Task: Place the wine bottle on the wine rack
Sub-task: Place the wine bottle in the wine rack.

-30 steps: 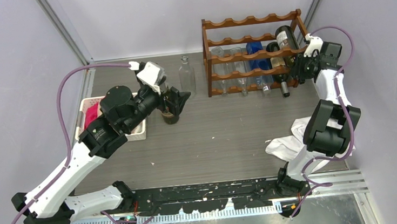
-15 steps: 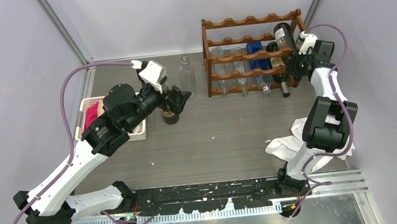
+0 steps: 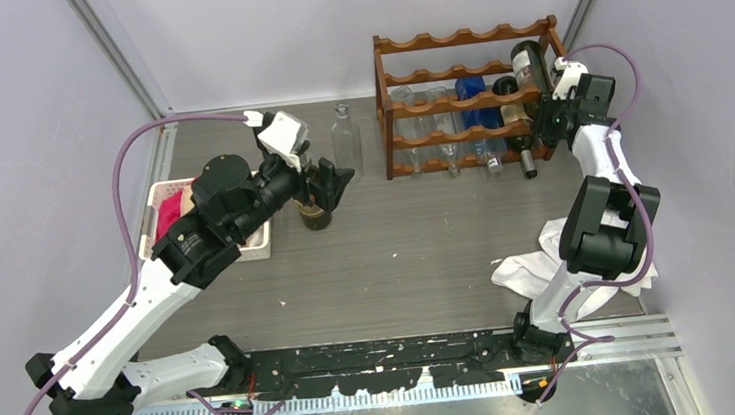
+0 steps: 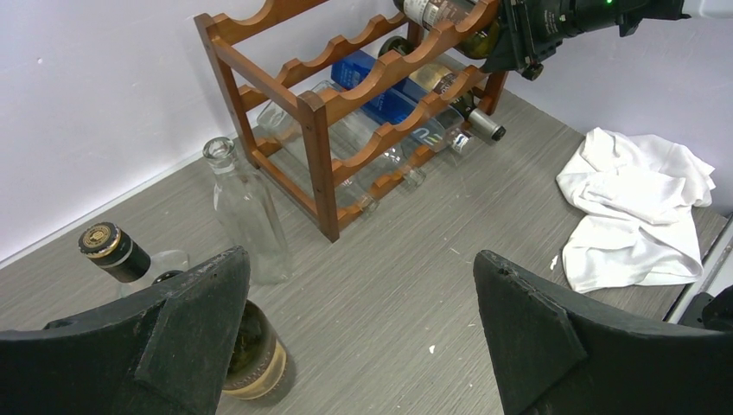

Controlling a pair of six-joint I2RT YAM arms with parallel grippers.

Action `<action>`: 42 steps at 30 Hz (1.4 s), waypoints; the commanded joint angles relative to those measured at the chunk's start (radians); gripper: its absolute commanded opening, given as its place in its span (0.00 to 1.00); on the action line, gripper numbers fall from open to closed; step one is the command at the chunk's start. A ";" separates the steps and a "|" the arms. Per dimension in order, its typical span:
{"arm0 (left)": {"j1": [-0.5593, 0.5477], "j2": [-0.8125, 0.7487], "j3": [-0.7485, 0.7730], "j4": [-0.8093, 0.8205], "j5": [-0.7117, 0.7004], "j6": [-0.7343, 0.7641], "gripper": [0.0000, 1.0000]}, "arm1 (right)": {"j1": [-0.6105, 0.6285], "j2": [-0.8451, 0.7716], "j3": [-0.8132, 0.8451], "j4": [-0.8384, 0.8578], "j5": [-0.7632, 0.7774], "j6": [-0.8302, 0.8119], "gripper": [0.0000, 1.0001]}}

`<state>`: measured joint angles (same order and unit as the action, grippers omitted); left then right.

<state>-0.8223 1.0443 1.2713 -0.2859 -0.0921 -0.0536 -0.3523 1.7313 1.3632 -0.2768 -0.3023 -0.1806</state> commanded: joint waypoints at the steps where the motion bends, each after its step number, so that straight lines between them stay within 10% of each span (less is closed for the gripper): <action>1: 0.006 0.003 -0.001 0.070 0.015 -0.016 1.00 | 0.030 -0.010 0.059 0.232 0.009 -0.001 0.05; 26: 0.012 0.013 -0.003 0.071 0.023 -0.023 1.00 | 0.045 0.015 0.034 0.246 0.057 -0.053 0.51; 42: 0.014 0.013 -0.004 0.072 0.025 -0.025 1.00 | 0.044 -0.014 0.015 0.250 0.036 -0.055 0.51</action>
<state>-0.8154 1.0630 1.2655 -0.2810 -0.0811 -0.0715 -0.3218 1.7462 1.3632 -0.1215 -0.2584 -0.2337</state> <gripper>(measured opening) 0.996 0.495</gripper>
